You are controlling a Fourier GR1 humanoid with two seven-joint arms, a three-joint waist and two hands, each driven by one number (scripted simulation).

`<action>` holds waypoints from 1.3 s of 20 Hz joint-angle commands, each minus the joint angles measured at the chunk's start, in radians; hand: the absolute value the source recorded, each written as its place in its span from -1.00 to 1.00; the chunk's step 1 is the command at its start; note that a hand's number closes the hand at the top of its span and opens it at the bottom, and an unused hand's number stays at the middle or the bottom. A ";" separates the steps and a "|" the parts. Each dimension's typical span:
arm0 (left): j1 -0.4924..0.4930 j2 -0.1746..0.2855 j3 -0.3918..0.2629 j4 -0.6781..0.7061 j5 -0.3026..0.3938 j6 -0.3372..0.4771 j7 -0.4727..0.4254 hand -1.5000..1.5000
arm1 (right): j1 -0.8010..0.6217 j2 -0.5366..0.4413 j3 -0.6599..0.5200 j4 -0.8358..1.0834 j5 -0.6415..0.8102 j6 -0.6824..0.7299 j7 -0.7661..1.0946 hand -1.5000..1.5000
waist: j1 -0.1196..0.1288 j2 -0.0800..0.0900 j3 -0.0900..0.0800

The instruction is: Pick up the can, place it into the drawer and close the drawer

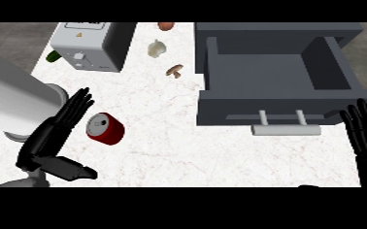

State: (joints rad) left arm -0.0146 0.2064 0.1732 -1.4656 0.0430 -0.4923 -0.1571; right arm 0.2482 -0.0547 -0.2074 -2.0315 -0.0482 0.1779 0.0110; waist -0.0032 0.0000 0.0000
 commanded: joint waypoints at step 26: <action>-0.175 0.112 0.045 0.632 -0.155 -0.019 -0.417 -1.00 | 0.007 0.027 -0.039 -0.034 -0.014 0.027 0.000 -1.00 | -0.001 0.000 0.000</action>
State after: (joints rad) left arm -0.1982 0.2907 0.2128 -0.8382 -0.1208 -0.4844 -0.5640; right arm 0.2349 -0.0324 -0.2227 -2.0740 -0.0381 0.1884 0.0466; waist -0.0052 0.0003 -0.0005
